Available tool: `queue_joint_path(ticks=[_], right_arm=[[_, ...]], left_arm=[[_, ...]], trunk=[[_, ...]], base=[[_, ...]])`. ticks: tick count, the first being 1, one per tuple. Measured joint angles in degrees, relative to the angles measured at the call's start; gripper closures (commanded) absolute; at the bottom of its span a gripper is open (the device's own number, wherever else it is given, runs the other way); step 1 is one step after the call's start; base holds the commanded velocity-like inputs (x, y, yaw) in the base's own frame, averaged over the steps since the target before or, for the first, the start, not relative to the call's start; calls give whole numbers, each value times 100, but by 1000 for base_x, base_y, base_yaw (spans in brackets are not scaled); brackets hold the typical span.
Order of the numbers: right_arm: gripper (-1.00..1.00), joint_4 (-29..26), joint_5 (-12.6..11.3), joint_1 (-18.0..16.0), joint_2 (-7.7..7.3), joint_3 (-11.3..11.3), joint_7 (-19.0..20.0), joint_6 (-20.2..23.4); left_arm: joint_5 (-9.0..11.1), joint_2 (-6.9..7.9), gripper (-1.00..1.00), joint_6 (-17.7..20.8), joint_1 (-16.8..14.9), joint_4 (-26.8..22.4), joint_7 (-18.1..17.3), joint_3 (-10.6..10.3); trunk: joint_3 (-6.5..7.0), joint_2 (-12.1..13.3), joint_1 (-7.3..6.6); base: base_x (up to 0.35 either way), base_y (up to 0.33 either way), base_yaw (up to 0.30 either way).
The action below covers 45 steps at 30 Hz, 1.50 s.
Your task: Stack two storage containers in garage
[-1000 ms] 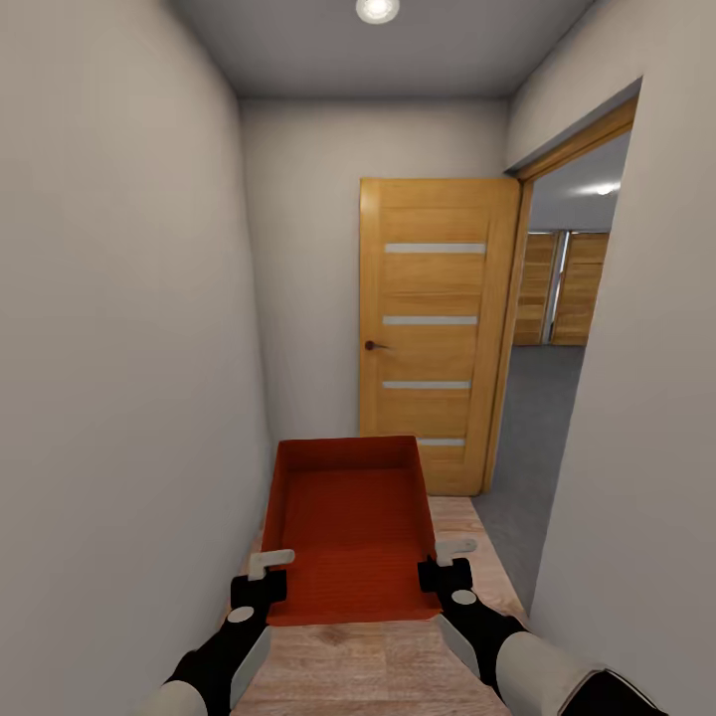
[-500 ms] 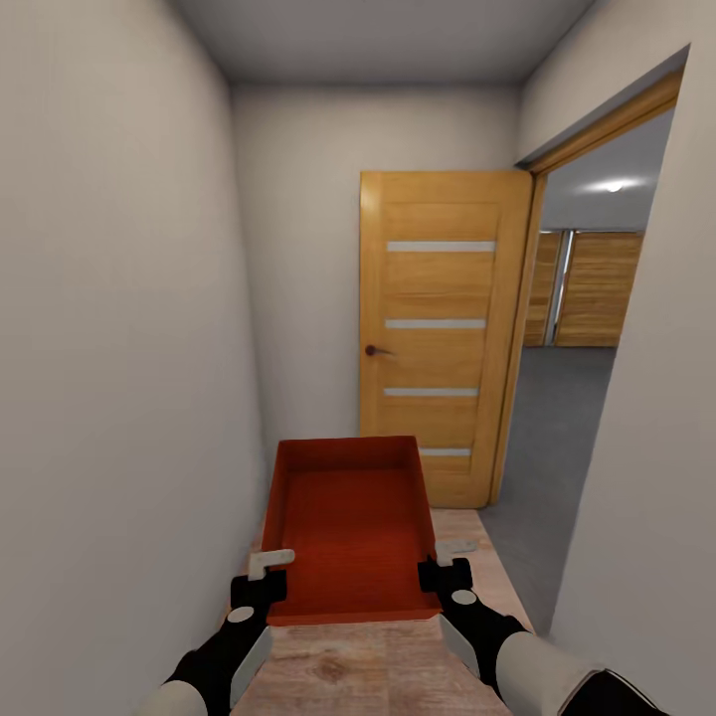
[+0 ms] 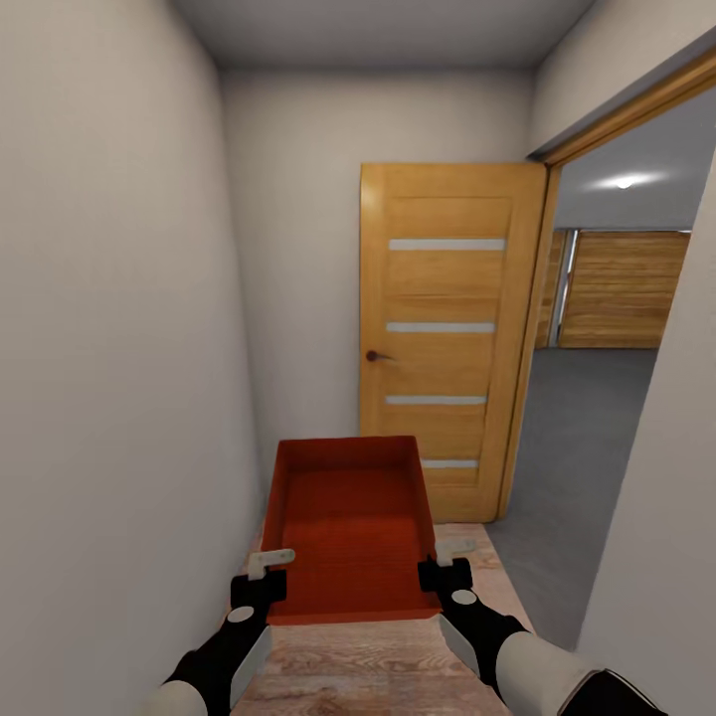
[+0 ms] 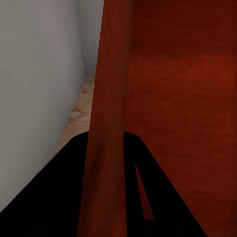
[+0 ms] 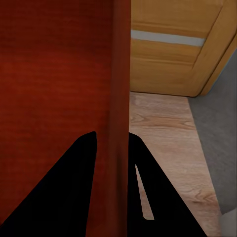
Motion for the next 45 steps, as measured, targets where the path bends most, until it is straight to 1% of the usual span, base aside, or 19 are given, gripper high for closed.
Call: queue_joint_path(ticks=[7,18,34,39,45], right_arm=[[100,5,-13,1,7,6,-14,-41],[100,2,-19,1,8,-8,-15,-86],[100,6,-11,1,7,5,-13,-24],[100,3,-12,1,7,3,-12,-19],[100,1,-12,1,6,6,-11,-23]], left_arm=[[-6,10,100,-14,-1,-14,3,-21],[-8,20,100,-5,-1,-63,27,-69],[3,10,100,3,-3,-11,21,-41],[12,13,100,6,-4,-12,20,-48],[10,11,100,-3,-1,-15,15,-37]], trunk=[[0,0,3],[0,1,3],[0,0,3],[0,0,1],[0,0,1]], base=[[48,0,-170],[2,0,-281],[2,0,-283],[150,97,-225],[245,181,-46]])
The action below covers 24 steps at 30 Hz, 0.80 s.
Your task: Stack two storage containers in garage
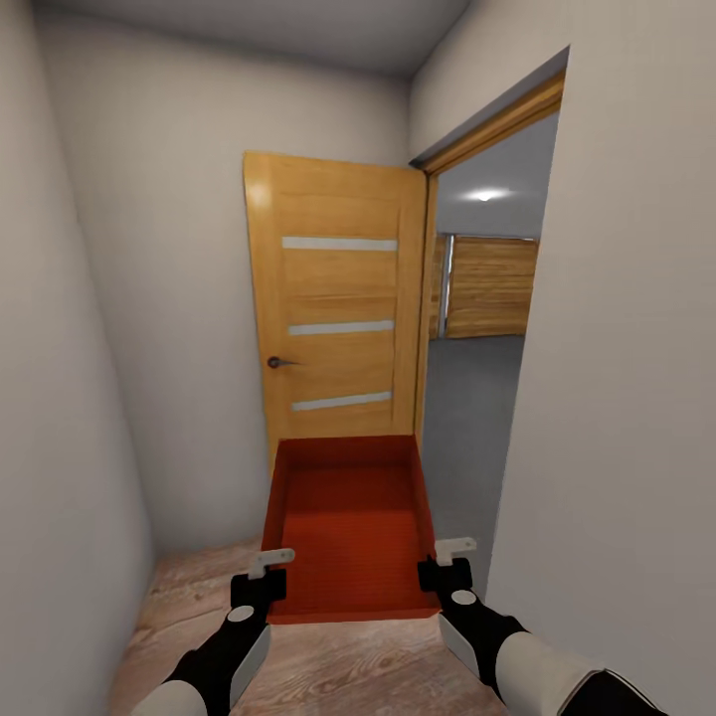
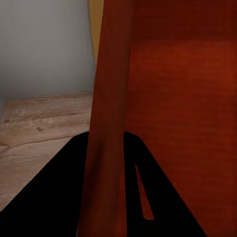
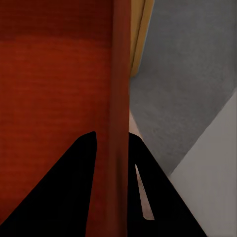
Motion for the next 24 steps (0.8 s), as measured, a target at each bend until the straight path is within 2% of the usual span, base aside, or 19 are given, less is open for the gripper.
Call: queue_joint_path(ticks=[9,24], right_arm=[[100,-1,0,0,0,-1,1,8],[100,4,2,1,1,-6,4,27]], left_arm=[[0,-1,100,3,-1,3,-14,14],[4,-1,100,19,-2,11,-21,18]], trunk=[[0,0,0],[0,1,0]], base=[[259,192,-24],[259,205,-272]])
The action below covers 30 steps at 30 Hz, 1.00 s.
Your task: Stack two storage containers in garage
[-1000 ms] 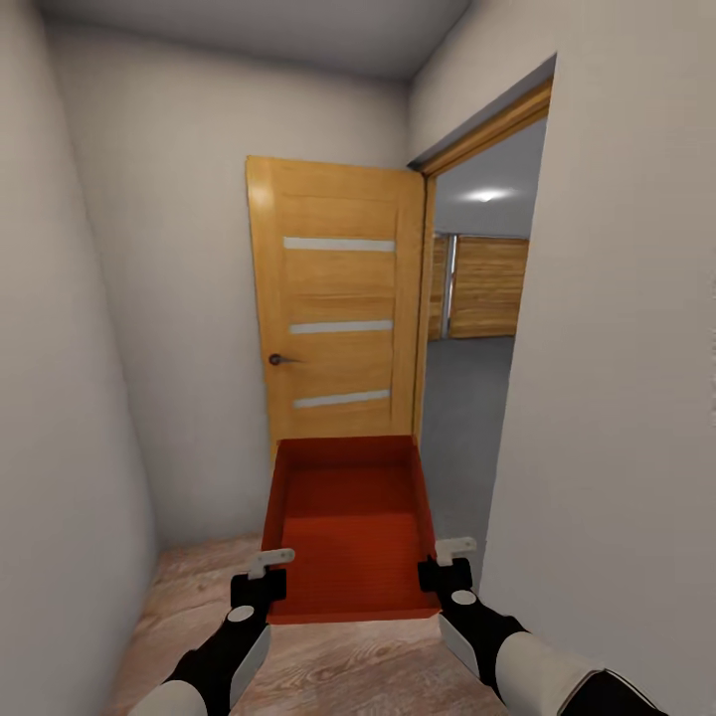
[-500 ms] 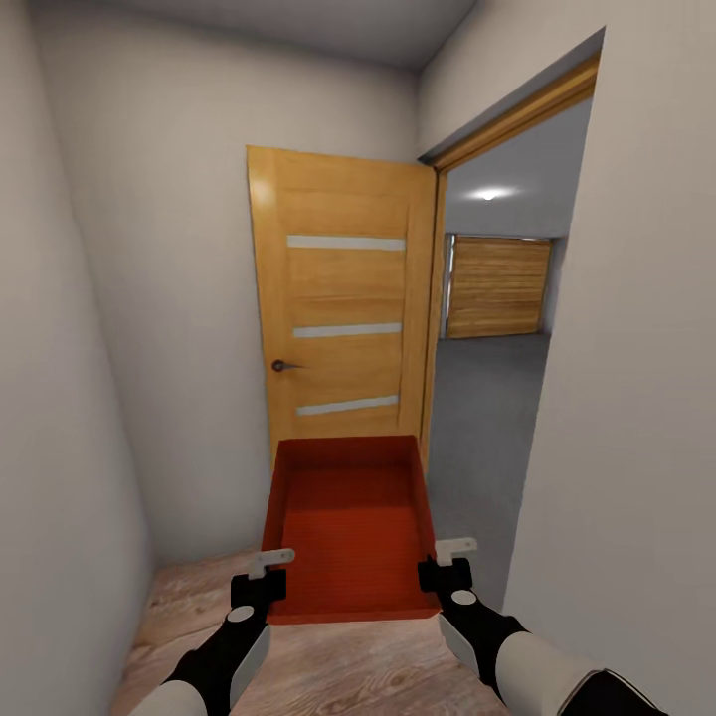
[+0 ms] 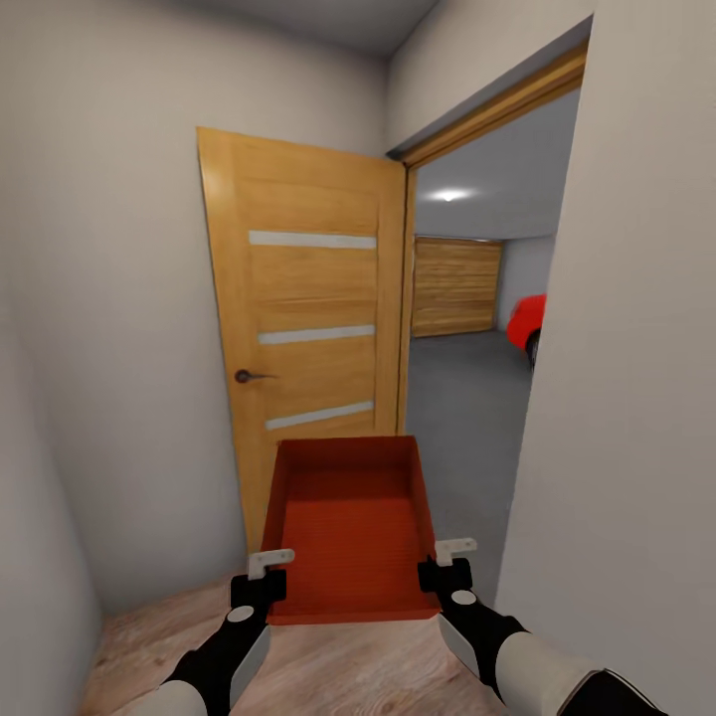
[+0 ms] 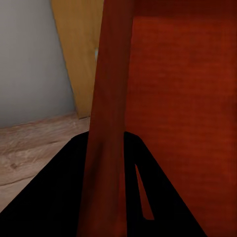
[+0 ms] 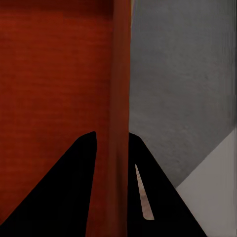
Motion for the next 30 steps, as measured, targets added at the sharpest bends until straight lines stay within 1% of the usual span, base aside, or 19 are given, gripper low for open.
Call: queue_joint_path(ticks=[30], right_arm=[[100,-1,0,0,0,1,0,2]], left_arm=[[-1,0,100,0,1,0,-2,4]], trunk=[[0,0,0]], base=[[247,253,-287]])
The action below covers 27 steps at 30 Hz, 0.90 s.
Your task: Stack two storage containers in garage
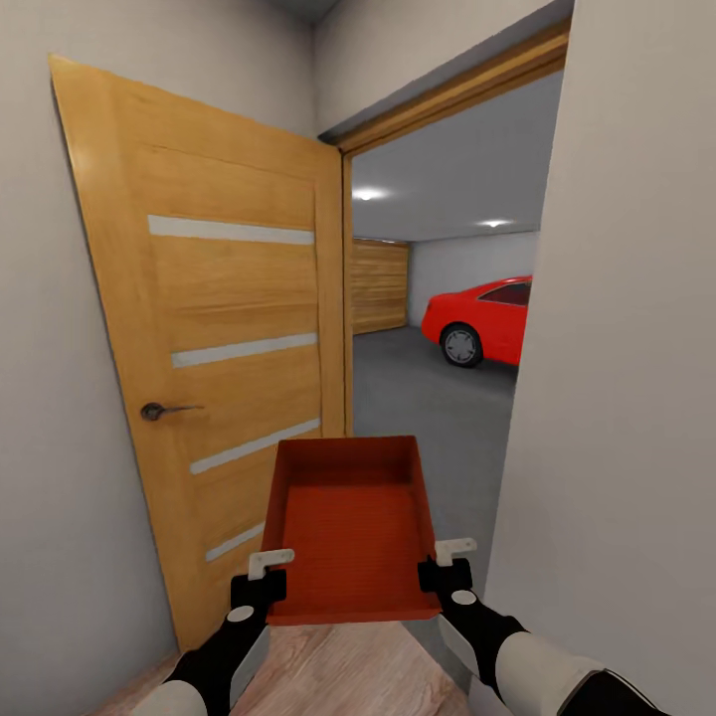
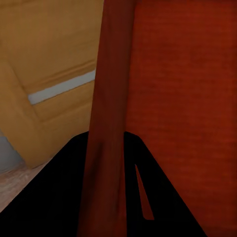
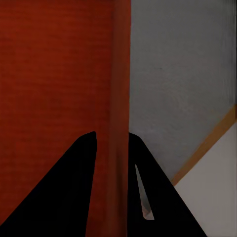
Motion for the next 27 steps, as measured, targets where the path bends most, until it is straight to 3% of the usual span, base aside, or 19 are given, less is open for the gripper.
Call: queue_joint_path(ticks=[27], right_arm=[[100,-1,0,0,0,-1,-1,0]], left_arm=[[4,1,100,0,-1,0,0,-5]], trunk=[[0,0,0]], base=[[246,258,-287]])
